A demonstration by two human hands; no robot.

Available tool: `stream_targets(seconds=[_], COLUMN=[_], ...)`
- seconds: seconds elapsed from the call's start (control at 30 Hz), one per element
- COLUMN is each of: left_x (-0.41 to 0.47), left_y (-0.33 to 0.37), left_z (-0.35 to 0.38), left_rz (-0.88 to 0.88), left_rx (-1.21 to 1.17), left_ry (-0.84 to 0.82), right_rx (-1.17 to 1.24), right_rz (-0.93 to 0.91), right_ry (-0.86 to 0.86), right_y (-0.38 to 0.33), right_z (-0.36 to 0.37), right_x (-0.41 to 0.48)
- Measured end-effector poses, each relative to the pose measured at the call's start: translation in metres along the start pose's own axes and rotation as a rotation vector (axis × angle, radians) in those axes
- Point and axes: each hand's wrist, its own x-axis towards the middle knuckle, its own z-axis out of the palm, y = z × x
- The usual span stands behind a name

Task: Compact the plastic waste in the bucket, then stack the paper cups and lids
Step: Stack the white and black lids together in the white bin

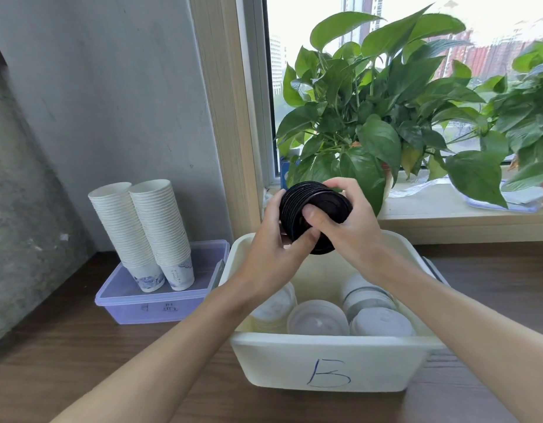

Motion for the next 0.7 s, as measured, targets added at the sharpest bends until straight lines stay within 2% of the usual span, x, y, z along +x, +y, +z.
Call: stream_targets(seconds=[0.27, 0.7], left_x=[0.0034, 0.0031], left_y=[-0.0037, -0.0021], left_z=[-0.0034, -0.0027], left_rz=[0.038, 0.036], left_rx=[0.051, -0.050], left_ry=[0.014, 0.050], right_rx=[-0.065, -0.089], right_rz=[-0.072, -0.185], right_ry=[-0.100, -0.037], right_y=[-0.0024, -0.0017], right_z=[-0.0086, -0.0036], right_x=[-0.0036, -0.0016])
